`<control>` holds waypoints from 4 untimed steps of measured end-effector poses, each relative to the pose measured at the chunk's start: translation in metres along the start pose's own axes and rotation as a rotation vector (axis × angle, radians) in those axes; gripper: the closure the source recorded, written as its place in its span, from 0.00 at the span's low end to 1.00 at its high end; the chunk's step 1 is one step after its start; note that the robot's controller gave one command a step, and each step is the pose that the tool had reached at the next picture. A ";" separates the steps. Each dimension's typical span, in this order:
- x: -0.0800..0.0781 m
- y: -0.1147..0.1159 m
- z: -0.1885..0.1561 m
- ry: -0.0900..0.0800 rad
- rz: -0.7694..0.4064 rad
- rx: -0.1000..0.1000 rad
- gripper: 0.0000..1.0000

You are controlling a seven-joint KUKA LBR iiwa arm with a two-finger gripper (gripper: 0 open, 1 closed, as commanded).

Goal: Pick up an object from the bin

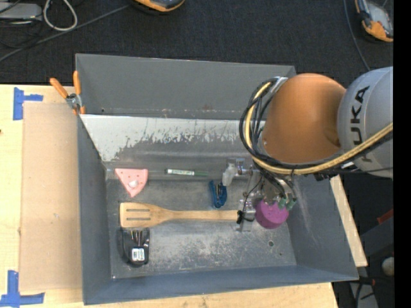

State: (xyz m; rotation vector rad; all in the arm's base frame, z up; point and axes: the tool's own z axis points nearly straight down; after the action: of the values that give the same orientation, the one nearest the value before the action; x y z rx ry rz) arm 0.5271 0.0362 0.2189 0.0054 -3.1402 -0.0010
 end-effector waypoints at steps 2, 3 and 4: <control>-0.055 0.099 0.070 -0.018 -0.095 -0.004 0.00; -0.032 0.135 0.122 0.014 -0.082 0.003 0.00; -0.044 0.059 0.151 -0.013 -0.015 0.004 0.00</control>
Offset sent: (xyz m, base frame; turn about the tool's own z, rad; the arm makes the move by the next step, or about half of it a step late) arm 0.0528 0.0936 -0.0726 -0.0864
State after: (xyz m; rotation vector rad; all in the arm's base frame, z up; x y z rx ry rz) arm 0.5704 0.0955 0.0677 0.0293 -3.1535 0.0045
